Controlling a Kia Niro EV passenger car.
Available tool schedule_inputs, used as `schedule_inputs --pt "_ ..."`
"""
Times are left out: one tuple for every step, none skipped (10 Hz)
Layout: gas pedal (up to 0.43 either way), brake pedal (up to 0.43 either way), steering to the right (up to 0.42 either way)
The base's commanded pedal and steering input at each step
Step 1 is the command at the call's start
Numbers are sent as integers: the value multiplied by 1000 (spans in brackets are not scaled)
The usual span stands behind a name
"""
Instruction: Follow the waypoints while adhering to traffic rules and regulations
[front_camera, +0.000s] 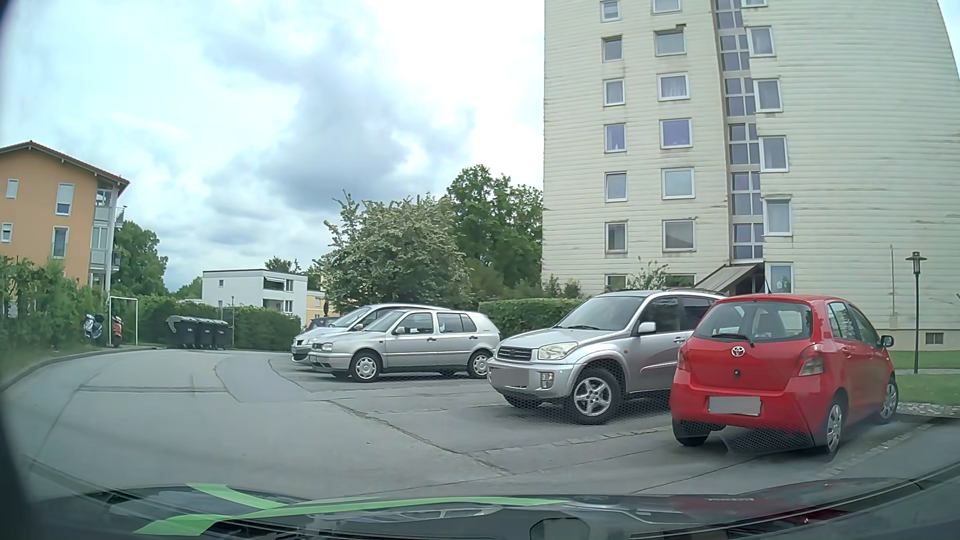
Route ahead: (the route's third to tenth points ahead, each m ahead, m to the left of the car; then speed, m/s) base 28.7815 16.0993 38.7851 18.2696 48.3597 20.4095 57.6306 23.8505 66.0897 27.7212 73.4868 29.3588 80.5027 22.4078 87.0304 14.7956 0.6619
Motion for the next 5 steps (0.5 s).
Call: schedule_inputs --pt "0 0 -810" --pt "0 0 -810" --pt "0 0 -810" --pt "0 0 -810" --pt "0 0 -810"
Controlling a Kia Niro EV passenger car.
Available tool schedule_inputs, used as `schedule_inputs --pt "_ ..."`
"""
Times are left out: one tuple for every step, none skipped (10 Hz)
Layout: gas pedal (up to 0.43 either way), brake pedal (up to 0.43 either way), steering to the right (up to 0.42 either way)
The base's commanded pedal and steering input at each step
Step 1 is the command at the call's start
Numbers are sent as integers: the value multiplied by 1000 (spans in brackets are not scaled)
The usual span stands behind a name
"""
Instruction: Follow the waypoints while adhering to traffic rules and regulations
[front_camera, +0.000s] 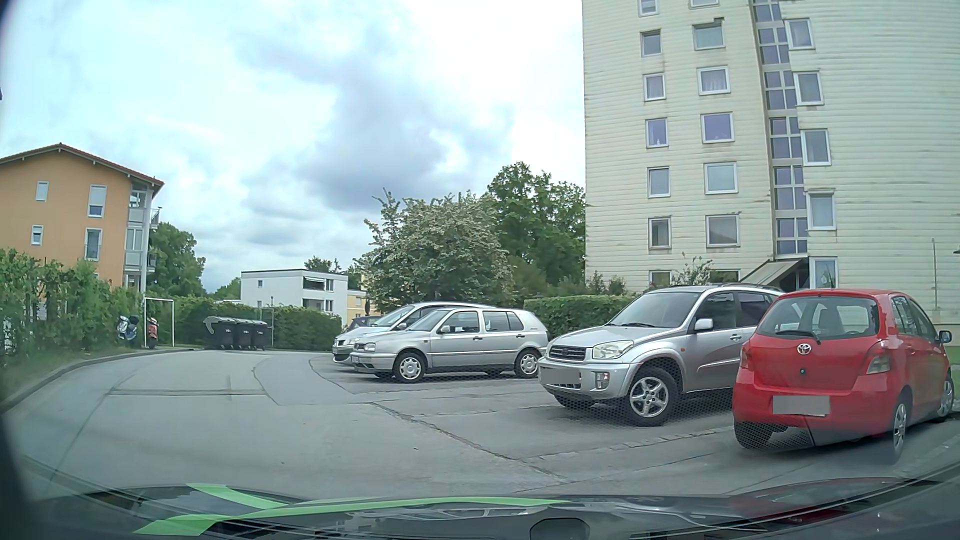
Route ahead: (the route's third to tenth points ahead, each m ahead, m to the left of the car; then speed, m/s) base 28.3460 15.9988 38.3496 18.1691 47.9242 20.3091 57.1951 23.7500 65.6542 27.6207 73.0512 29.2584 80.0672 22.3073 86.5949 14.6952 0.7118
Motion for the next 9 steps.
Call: schedule_inputs --pt "0 0 -810" --pt "0 0 -810" --pt "0 0 -809" --pt "0 0 -802" --pt "0 0 -790" --pt "0 0 -777" --pt "0 0 -765" --pt "0 0 -758" --pt "0 0 -754"
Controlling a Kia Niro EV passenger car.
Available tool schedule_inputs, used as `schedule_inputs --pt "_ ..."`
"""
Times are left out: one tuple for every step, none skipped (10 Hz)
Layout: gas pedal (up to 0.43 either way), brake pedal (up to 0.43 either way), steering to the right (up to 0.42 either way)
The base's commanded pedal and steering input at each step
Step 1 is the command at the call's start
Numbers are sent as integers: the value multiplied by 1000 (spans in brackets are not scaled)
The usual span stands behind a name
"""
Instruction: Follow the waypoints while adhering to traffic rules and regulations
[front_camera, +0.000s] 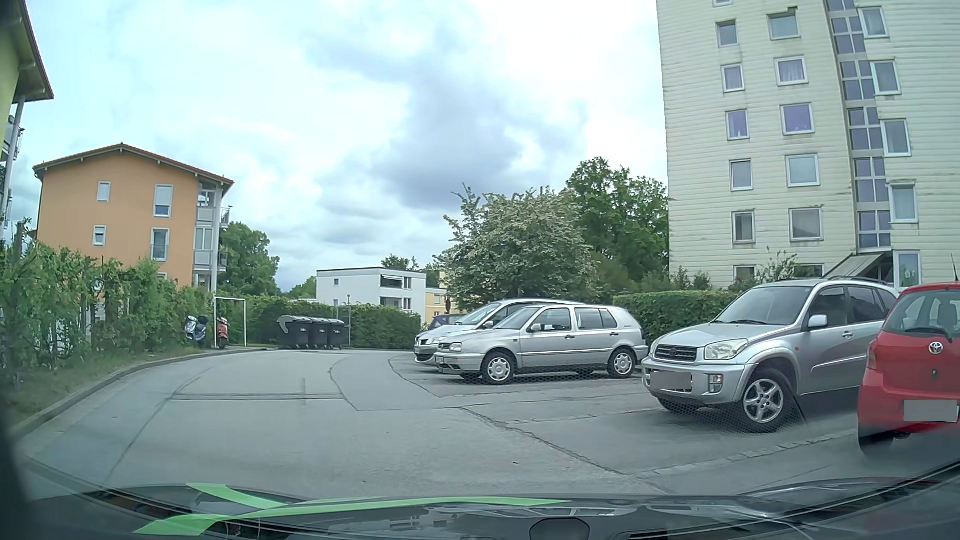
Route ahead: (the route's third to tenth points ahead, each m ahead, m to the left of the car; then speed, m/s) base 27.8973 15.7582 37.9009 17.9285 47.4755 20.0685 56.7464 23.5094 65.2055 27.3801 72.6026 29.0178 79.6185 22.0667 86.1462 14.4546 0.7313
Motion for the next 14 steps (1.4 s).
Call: schedule_inputs --pt "0 0 -751" --pt "0 0 -747" --pt "0 0 -743" --pt "0 0 -738" --pt "0 0 -733" --pt "0 0 -728" --pt "8 0 -724" --pt "8 0 -712" --pt "8 0 -702" --pt "8 0 -699" --pt "8 0 -691" --pt "8 0 -684" --pt "8 0 -676" --pt "8 0 -669"
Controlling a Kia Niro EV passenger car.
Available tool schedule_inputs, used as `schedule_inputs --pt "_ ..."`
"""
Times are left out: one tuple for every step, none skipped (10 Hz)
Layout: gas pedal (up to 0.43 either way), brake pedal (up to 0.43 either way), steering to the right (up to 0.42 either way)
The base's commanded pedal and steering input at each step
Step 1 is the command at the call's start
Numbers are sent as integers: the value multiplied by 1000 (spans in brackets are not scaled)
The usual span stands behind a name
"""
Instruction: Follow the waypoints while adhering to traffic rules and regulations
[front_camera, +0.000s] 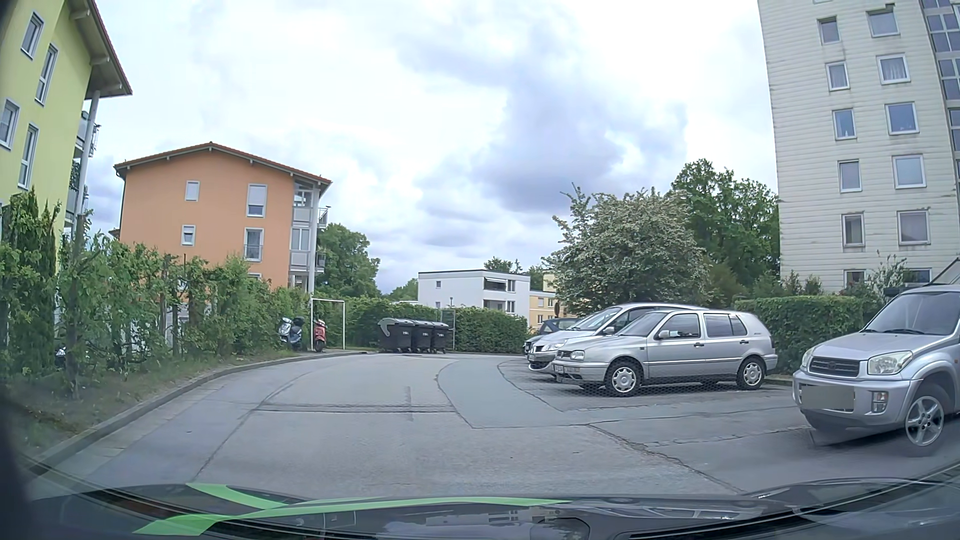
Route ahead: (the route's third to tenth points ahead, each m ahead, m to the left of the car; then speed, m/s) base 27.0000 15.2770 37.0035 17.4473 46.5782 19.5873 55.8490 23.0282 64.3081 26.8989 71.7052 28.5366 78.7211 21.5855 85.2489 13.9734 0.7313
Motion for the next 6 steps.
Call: schedule_inputs --pt "8 0 -659" --pt "8 0 -643" --pt "8 0 -632" --pt "8 0 -619" --pt "8 0 -604" --pt "8 0 -590"
